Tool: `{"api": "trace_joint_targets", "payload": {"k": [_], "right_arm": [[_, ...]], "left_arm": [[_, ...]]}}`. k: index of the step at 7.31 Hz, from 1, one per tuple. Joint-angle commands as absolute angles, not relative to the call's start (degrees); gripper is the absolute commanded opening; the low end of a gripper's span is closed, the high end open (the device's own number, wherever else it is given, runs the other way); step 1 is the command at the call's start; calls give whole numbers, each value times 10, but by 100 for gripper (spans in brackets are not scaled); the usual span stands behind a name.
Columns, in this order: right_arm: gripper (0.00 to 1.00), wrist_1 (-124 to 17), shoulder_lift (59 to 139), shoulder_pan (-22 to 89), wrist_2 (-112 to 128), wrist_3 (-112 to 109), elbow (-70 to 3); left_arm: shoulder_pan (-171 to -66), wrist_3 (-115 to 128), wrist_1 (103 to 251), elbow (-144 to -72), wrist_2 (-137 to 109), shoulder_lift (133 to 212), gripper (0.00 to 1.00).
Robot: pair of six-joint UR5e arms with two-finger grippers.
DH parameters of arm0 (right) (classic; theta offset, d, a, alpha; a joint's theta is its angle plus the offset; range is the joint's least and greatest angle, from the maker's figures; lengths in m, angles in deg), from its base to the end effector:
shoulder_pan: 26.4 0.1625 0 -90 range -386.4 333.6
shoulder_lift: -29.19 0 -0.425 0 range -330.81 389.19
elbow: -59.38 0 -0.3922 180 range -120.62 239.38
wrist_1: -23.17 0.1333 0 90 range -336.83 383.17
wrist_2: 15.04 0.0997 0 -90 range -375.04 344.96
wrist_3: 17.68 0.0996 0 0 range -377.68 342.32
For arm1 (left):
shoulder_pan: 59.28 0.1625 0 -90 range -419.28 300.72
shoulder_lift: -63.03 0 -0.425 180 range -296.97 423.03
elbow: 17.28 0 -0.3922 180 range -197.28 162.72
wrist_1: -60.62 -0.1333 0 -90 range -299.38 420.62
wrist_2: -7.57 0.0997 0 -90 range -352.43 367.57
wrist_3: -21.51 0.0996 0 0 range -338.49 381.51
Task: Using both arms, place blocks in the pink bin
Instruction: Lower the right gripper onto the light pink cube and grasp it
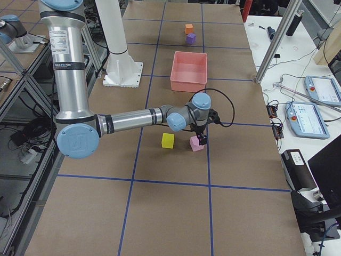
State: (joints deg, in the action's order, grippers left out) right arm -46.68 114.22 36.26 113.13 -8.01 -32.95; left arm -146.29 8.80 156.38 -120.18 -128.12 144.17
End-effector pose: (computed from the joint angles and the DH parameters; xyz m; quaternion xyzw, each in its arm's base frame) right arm -0.1891 -0.5219 0.5596 0.1118 -0.3724 -0.2177 0.8952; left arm -0.0392 -0.4385 0.6064 0.0251 0.3939 -0.0447 0.9177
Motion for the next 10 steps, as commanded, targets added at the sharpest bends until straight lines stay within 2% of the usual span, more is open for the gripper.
{"api": "trace_joint_targets", "payload": {"k": [1, 6, 7, 8, 9, 10], "right_arm": [[99, -467, 1127, 354, 1124, -78, -305], [98, -468, 1110, 343, 1129, -75, -261], [88, -468, 1108, 341, 1129, -74, -260], [59, -468, 1107, 341, 1129, -74, -261], [16, -468, 1107, 341, 1130, -74, -262], [0, -468, 1107, 342, 1145, -75, -271]], "left_arm": [[-1463, 92, 1564, -1202, -1280, 1437, 100], [-1464, 94, 1565, -1209, -1280, 1434, 100], [-1464, 94, 1565, -1210, -1280, 1434, 100], [-1464, 94, 1569, -1210, -1280, 1434, 100], [-1464, 93, 1577, -1209, -1280, 1431, 100], [-1464, 91, 1582, -1209, -1280, 1429, 100]]}}
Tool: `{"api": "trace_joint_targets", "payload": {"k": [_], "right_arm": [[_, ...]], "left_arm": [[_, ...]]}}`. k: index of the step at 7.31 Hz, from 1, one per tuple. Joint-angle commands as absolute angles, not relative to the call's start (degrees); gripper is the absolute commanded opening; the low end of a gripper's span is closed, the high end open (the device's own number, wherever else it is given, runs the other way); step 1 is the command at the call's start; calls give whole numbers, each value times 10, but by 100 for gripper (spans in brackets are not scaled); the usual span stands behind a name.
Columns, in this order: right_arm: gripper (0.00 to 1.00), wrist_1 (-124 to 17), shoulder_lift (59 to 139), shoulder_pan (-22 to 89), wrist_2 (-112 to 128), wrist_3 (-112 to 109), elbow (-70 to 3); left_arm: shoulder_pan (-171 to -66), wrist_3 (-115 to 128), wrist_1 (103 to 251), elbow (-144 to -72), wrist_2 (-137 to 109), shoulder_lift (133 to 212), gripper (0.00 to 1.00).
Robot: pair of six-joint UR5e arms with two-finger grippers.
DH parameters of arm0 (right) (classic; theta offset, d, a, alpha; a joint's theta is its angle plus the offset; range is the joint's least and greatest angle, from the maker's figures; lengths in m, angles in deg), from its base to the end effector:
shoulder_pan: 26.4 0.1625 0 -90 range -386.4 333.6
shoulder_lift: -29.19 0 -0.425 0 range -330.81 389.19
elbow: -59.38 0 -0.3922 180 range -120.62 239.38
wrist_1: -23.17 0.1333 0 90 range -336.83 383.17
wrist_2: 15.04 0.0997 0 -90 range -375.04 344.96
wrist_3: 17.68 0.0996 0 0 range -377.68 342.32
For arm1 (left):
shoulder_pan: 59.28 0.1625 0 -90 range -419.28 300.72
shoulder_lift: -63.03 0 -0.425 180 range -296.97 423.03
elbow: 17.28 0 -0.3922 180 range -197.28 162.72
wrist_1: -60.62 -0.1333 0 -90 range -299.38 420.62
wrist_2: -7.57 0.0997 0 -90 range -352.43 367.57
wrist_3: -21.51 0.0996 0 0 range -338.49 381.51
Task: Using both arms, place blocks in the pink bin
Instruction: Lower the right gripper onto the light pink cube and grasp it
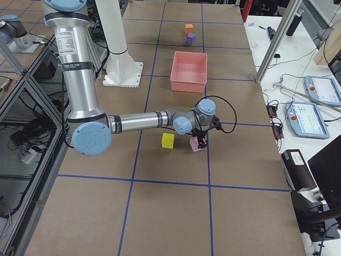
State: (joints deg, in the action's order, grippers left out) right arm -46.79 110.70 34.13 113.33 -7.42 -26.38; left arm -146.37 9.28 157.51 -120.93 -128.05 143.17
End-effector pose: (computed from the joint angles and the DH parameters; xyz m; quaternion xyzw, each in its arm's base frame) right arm -0.2216 -0.5374 0.5839 0.0777 -0.3697 -0.2222 0.8988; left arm -0.0402 -0.4320 0.6053 0.0342 0.3939 -0.0386 0.9177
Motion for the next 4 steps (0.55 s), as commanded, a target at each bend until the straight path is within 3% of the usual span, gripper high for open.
{"api": "trace_joint_targets", "payload": {"k": [1, 4], "right_arm": [[0, -476, 1110, 359, 1177, -74, -297], [0, -567, 1052, 358, 1207, 136, -419]], "left_arm": [[-1464, 92, 1583, -1209, -1280, 1429, 100], [-1463, 88, 1591, -1214, -1281, 1431, 100]]}}
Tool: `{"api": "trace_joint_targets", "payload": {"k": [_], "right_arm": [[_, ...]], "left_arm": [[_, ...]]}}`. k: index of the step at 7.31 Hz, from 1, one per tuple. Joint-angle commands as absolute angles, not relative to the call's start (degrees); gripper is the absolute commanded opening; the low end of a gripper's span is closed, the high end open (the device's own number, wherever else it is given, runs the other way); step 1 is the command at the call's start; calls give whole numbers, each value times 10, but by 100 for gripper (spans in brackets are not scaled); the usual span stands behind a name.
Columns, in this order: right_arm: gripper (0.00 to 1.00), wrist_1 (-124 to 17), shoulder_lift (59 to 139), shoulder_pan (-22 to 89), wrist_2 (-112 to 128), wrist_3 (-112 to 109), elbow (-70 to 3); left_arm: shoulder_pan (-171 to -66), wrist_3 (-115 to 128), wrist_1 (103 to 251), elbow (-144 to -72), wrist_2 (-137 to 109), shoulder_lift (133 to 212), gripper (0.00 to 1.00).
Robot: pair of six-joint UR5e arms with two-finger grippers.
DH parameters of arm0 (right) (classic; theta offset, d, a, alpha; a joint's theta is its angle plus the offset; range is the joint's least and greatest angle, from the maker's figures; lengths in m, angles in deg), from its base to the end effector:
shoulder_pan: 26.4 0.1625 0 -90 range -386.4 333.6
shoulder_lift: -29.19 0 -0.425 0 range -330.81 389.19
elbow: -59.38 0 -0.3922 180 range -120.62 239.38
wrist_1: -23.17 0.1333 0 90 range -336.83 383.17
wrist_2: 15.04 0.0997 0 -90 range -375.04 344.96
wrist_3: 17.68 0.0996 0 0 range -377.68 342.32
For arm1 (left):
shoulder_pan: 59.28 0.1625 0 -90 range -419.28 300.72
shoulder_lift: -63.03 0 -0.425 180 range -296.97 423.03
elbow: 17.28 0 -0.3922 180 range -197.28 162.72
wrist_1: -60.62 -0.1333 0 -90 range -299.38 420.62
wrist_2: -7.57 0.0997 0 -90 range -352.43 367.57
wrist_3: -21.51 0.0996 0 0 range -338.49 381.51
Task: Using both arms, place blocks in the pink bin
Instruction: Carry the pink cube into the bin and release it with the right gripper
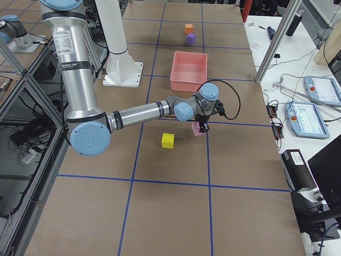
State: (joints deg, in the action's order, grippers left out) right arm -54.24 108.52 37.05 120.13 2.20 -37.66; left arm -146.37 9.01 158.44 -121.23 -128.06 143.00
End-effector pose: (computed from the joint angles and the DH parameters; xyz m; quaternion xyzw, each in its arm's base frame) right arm -0.2004 -0.5413 0.4712 0.0756 -0.4358 -0.1520 0.8839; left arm -0.0402 -0.4316 0.6021 0.0417 0.3949 -0.0371 0.9170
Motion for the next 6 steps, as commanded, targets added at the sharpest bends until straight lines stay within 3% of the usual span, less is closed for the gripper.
{"api": "trace_joint_targets", "payload": {"k": [1, 4, 6], "right_arm": [[0, -567, 1012, 317, 1201, 241, -432], [0, -569, 866, 187, 1117, 504, -428], [0, -570, 826, 102, 1018, 578, -417]], "left_arm": [[-1462, 86, 1613, -1213, -1281, 1431, 100], [-1438, 75, 1620, -1216, -1282, 1448, 100], [-1395, -40, 1676, -1220, -1308, 1456, 100]]}}
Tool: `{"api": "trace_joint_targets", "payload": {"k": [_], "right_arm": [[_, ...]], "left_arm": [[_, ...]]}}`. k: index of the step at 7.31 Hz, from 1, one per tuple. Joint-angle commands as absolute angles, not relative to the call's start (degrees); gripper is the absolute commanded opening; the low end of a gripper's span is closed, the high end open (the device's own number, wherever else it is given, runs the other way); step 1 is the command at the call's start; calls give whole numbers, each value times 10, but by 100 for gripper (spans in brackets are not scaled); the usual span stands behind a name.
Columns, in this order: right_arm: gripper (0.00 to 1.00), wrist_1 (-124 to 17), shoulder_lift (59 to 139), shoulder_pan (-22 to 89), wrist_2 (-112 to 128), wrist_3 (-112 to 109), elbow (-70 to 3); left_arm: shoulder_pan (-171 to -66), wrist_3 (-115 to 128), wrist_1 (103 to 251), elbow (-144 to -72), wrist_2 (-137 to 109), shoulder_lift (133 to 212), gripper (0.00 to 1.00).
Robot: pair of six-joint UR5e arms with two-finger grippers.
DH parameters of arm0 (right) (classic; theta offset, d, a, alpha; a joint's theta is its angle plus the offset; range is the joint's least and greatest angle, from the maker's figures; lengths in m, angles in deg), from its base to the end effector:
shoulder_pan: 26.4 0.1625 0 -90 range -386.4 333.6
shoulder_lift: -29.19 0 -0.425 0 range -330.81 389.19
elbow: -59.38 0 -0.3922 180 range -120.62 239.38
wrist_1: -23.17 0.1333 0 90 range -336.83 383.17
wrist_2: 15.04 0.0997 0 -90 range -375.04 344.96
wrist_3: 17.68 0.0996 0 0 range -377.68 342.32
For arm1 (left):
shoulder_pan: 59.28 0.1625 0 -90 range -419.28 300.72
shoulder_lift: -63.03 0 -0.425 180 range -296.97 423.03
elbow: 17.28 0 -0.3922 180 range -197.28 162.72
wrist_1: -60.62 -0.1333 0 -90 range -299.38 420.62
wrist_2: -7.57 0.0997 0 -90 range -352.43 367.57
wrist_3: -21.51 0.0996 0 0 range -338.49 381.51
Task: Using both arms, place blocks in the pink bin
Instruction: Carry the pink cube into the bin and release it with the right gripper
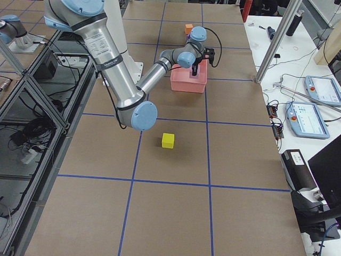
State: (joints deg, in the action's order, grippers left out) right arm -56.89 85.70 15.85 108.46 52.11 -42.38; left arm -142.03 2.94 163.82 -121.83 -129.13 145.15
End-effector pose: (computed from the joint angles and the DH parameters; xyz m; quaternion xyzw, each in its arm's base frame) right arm -0.4179 -0.4854 0.2040 0.0116 -0.5117 0.0312 0.8585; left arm -0.0038 -0.4524 0.5683 0.0672 0.4159 -0.0211 0.9067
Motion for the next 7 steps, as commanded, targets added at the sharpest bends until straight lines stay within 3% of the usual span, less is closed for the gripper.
{"api": "trace_joint_targets", "payload": {"k": [1, 3, 4, 5, 6, 7], "right_arm": [[0, -570, 815, 80, 1002, 601, -414], [0, -569, 810, 52, 970, 603, -383], [13, -568, 806, 50, 964, 600, -370], [42, -569, 802, 48, 964, 601, -359], [98, -569, 802, 48, 961, 603, -359], [99, -569, 803, 48, 957, 594, -360]], "left_arm": [[-1347, -113, 1722, -1227, -1303, 1459, 100], [-1300, -167, 1736, -1234, -1298, 1482, 99], [-1269, -179, 1736, -1244, -1288, 1492, 98], [-1243, -173, 1737, -1248, -1246, 1502, 95], [-1203, -167, 1736, -1247, -1203, 1524, 95], [-1182, -166, 1736, -1246, -1172, 1534, 95]]}}
